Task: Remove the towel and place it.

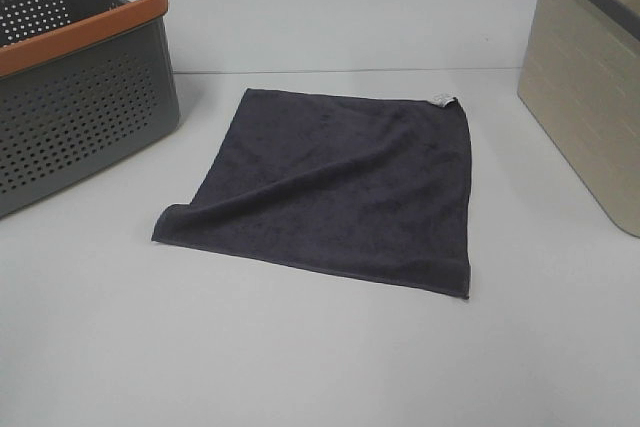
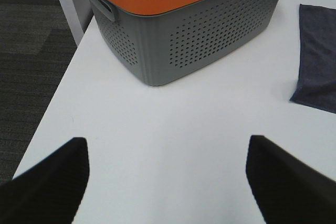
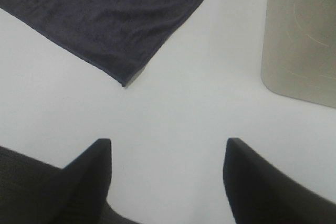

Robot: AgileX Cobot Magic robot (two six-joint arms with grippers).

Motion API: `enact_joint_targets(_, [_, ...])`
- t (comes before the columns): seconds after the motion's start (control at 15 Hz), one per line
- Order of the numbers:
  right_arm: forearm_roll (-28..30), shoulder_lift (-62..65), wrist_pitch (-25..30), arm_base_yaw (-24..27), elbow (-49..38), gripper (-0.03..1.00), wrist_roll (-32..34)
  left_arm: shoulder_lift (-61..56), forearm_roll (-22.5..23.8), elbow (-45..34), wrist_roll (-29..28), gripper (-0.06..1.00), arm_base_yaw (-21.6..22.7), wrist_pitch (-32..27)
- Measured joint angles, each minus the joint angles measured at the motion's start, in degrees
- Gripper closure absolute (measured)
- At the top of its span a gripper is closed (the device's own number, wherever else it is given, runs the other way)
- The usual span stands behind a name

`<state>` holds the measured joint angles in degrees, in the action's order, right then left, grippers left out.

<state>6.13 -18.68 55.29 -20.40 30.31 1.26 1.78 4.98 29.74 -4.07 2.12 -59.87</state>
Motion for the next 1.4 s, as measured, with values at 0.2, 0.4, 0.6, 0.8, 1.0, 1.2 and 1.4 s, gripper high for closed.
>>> enact_joint_targets(0.2, [-2.01, 6.59, 3.55, 0.0, -0.8, 0.35, -0.29, -2.06, -0.63, -0.17, 0.0, 0.18, 0.0, 0.11])
enact_joint_targets(0.4, [-2.69, 11.86, 4.64, 0.0, -1.66, 0.35, -1.78, -2.06, -1.32, -0.4, 0.46, 0.18, 0.0, 0.06])
enact_joint_targets(0.6, [-2.81, 18.45, 4.64, 0.0, -1.66, 0.35, -1.78, -2.06, -1.83, -0.46, 0.63, 0.18, 0.0, 0.0])
enact_joint_targets(0.8, [-2.86, 18.91, 4.7, 0.0, -1.66, 0.35, -1.78, -2.06, -2.35, -0.46, 0.97, 0.18, 0.0, 0.0])
enact_joint_targets(1.0, [-2.75, 18.91, 4.7, 0.0, -1.66, 0.35, -1.78, -2.06, -3.09, -0.46, 2.01, 0.18, 0.0, 0.0])
enact_joint_targets(1.2, [-2.64, 18.91, 4.7, 0.0, -1.66, 0.35, -1.78, -2.06, -3.67, -0.46, 2.18, 0.18, 0.0, 0.0])
enact_joint_targets(1.4, [-2.64, 18.91, 4.7, 0.17, -1.66, 0.35, -1.78, -2.06, -3.67, -0.46, 2.35, 0.18, 0.0, 0.0])
